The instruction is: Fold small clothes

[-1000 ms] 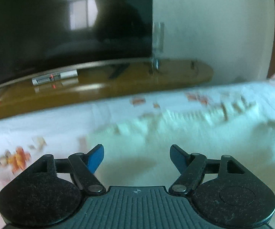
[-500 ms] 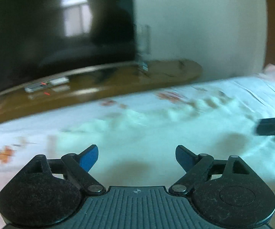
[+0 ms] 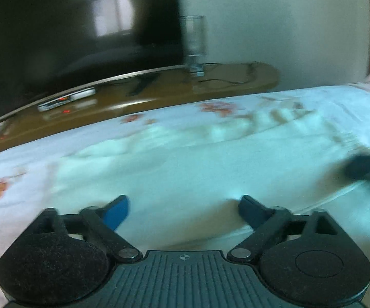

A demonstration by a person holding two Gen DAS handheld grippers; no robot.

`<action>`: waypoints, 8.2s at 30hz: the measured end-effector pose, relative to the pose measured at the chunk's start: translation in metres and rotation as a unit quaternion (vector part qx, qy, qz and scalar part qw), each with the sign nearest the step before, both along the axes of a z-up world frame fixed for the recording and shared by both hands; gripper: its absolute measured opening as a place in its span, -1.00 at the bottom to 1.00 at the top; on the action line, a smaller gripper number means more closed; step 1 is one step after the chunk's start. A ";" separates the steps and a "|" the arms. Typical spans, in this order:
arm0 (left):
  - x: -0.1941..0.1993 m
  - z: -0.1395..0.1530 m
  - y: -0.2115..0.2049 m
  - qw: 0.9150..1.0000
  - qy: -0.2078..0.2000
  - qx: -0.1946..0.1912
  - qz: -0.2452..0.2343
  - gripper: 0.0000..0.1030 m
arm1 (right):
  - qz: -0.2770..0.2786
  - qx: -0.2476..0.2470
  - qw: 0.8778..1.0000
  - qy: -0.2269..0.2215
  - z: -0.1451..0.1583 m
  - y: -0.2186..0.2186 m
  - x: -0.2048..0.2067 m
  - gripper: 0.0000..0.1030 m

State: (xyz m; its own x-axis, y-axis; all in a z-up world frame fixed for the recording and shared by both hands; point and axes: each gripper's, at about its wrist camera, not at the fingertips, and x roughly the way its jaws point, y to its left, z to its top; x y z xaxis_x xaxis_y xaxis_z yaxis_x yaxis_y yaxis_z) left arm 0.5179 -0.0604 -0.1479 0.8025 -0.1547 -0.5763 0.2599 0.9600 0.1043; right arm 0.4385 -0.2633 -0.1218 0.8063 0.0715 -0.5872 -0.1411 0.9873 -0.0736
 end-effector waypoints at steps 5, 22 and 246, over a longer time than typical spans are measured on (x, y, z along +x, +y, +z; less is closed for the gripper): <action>0.005 -0.004 0.027 0.999 0.022 -0.041 0.020 0.92 | -0.041 0.047 0.998 0.009 0.001 -0.049 -0.007 -0.52; -0.213 -0.004 0.170 0.982 0.089 -0.150 0.068 0.23 | -0.055 0.309 0.943 0.110 0.012 -0.143 -0.186 -0.35; -0.127 -0.010 0.067 0.998 0.031 -0.053 -0.032 0.82 | 0.093 0.030 0.995 0.026 -0.003 0.045 -0.090 -0.34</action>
State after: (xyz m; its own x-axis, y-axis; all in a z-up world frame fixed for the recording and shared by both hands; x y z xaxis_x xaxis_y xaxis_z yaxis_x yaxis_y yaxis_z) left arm 0.3905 0.0071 -0.1578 0.7525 -0.2677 -0.6017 0.3241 0.9459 -0.0156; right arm 0.3484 -0.2180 -0.1245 0.7446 0.2531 -0.6176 -0.3244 0.9459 -0.0034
